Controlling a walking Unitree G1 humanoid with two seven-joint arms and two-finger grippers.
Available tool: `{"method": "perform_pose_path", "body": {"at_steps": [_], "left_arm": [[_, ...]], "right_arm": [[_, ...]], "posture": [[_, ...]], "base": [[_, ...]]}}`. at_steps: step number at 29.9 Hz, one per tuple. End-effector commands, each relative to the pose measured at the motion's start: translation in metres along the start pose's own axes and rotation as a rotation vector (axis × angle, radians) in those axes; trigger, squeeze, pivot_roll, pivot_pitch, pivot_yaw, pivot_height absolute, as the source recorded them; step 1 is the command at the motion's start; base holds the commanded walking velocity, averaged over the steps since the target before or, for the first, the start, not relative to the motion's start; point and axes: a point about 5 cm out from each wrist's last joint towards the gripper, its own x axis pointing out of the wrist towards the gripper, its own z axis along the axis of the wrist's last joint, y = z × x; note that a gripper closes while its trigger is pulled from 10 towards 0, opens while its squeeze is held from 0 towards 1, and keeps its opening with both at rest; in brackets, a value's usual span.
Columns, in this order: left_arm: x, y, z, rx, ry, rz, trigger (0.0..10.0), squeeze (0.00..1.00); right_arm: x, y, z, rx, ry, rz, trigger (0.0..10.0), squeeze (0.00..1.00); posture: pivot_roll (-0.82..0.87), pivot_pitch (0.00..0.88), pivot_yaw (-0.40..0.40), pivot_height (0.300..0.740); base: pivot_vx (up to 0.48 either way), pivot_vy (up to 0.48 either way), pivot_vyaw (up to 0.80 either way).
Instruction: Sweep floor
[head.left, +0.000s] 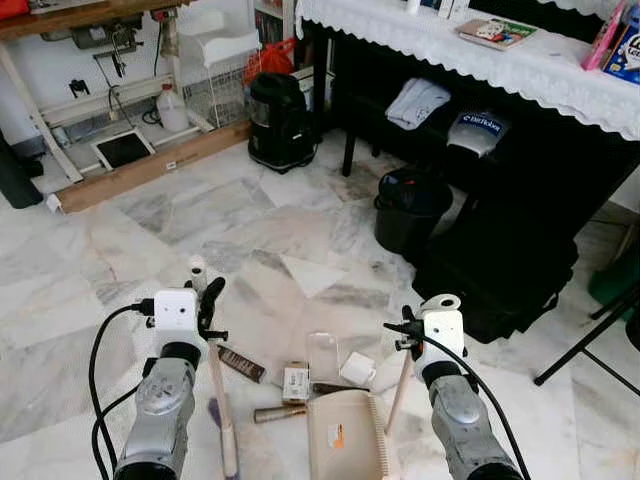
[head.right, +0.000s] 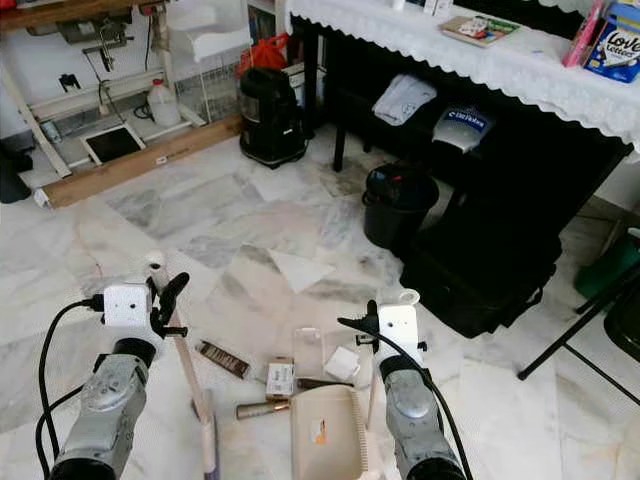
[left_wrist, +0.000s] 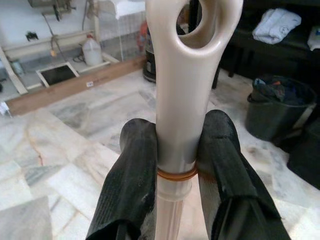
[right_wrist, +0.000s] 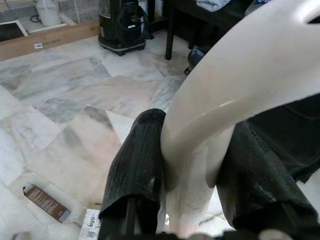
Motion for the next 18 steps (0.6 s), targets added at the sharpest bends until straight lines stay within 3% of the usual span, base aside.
{"method": "perform_pose_path", "body": {"at_steps": [1, 18], "left_arm": [[-0.0006, 0.0012, -0.0090, -0.013, 0.060, -0.024, 10.0, 0.00], [-0.0003, 0.0053, -0.0144, -0.107, 0.109, -0.079, 10.0, 0.00]], "right_arm": [[0.0007, -0.0003, 0.0029, -0.006, -0.017, 0.005, 10.0, 0.00], [0.0014, -0.0006, 0.0038, -0.007, -0.018, 0.005, 10.0, 0.00]], "posture": [[0.09, 0.076, -0.055, 0.740], [0.08, 0.082, -0.054, 0.740]], "base": [[0.000, 0.000, 0.00], [0.000, 0.000, 0.00]]}}
